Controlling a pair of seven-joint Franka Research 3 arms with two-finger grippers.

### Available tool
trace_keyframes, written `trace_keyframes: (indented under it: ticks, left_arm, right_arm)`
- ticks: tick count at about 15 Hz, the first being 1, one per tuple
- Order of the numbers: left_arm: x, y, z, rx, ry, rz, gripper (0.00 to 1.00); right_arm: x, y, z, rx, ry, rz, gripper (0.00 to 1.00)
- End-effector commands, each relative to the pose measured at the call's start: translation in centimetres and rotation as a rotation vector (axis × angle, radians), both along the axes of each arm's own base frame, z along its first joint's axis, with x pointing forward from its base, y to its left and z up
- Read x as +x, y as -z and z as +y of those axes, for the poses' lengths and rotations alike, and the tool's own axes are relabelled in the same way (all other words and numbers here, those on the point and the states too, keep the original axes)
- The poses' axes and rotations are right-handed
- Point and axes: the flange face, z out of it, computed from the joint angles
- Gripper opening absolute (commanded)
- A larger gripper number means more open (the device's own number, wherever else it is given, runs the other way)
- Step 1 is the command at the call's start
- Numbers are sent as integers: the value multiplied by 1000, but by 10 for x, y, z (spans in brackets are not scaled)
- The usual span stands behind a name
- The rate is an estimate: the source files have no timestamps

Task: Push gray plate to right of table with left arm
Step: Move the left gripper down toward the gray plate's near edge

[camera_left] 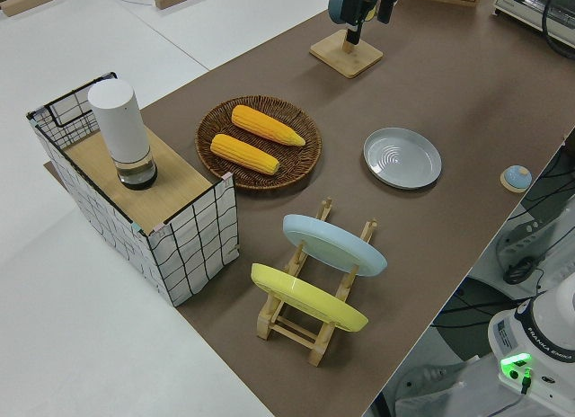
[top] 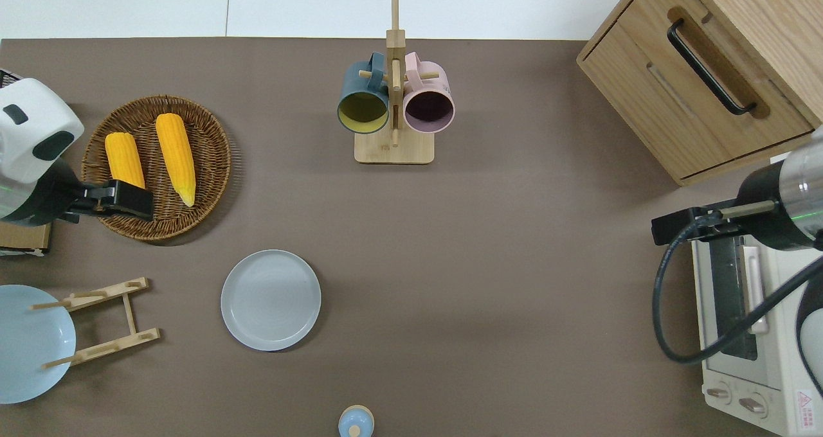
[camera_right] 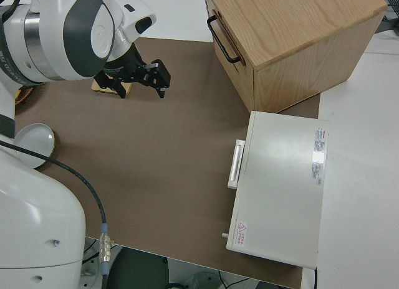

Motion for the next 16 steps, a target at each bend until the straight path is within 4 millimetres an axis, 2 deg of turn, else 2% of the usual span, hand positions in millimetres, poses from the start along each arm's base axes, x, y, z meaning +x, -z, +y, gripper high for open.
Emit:
trace_keyframes:
  ticks: [1, 12, 16]
  left_arm:
    - [-4, 19, -3, 10, 19, -14, 991]
    - [-10, 63, 1, 4, 19, -16, 991]
    - [-18, 72, 2, 1, 20, -22, 991]
  right_arm:
    - [-3, -3, -2, 9, 3, 6, 983]
    - [-3, -2, -2, 9, 3, 7, 983]
    - [-3, -3, -2, 9, 3, 6, 983]
